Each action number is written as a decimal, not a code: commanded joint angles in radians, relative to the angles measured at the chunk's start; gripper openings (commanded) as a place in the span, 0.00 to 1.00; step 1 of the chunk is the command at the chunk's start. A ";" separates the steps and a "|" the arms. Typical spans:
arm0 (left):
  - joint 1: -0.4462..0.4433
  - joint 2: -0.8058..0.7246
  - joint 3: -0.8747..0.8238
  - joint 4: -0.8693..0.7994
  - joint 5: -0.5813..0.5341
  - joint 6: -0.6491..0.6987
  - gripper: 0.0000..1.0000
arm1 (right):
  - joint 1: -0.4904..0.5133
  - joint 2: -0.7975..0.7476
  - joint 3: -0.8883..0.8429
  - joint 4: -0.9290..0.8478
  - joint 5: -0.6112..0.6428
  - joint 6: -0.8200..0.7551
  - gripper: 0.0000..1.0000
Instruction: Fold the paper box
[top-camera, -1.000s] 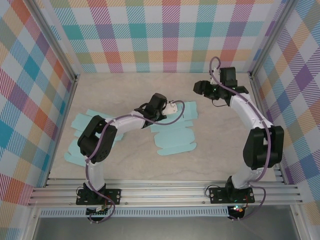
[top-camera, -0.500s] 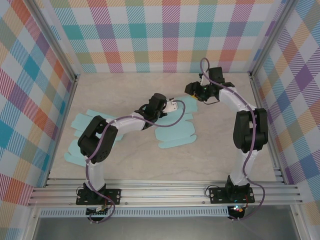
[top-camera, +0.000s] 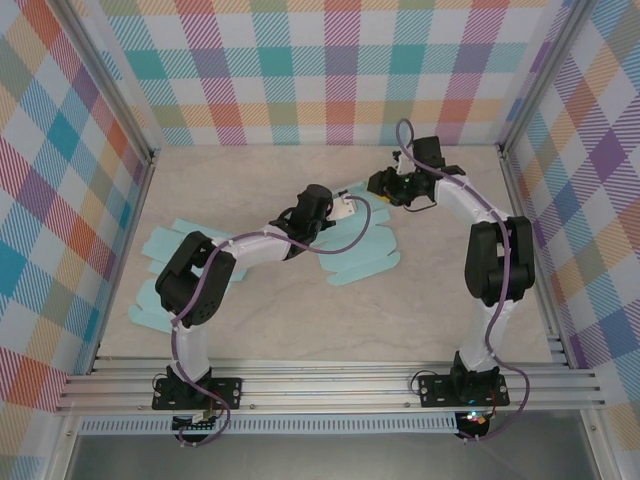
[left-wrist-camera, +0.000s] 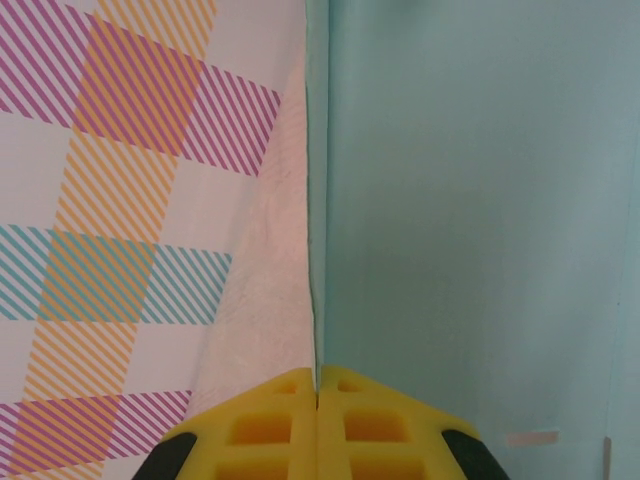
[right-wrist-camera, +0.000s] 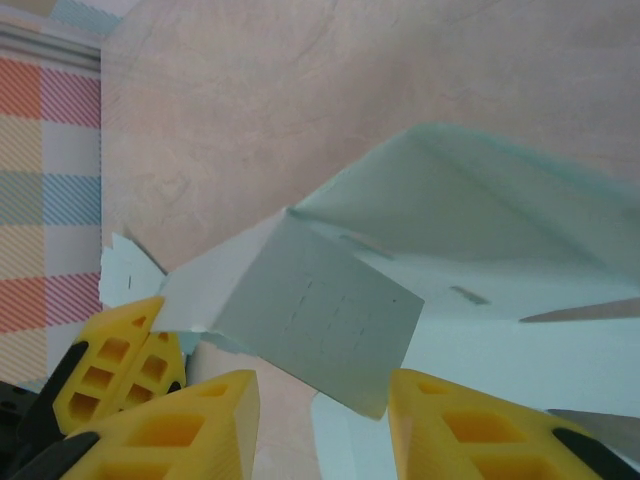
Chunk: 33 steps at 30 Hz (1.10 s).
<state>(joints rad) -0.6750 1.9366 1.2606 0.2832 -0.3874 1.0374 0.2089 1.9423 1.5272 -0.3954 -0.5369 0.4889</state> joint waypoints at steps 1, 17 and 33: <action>-0.031 -0.004 -0.002 0.037 0.010 -0.007 0.00 | 0.015 -0.036 -0.044 0.054 -0.061 0.025 0.39; -0.046 -0.024 -0.056 0.053 0.019 0.020 0.00 | -0.001 -0.088 -0.195 0.253 -0.079 0.033 0.40; -0.046 -0.038 -0.066 0.071 0.016 0.052 0.00 | -0.075 -0.408 -0.598 0.231 0.206 -0.019 0.48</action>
<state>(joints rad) -0.7067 1.9362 1.2091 0.3222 -0.3794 1.0813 0.1452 1.5246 0.9684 -0.1791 -0.4091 0.4892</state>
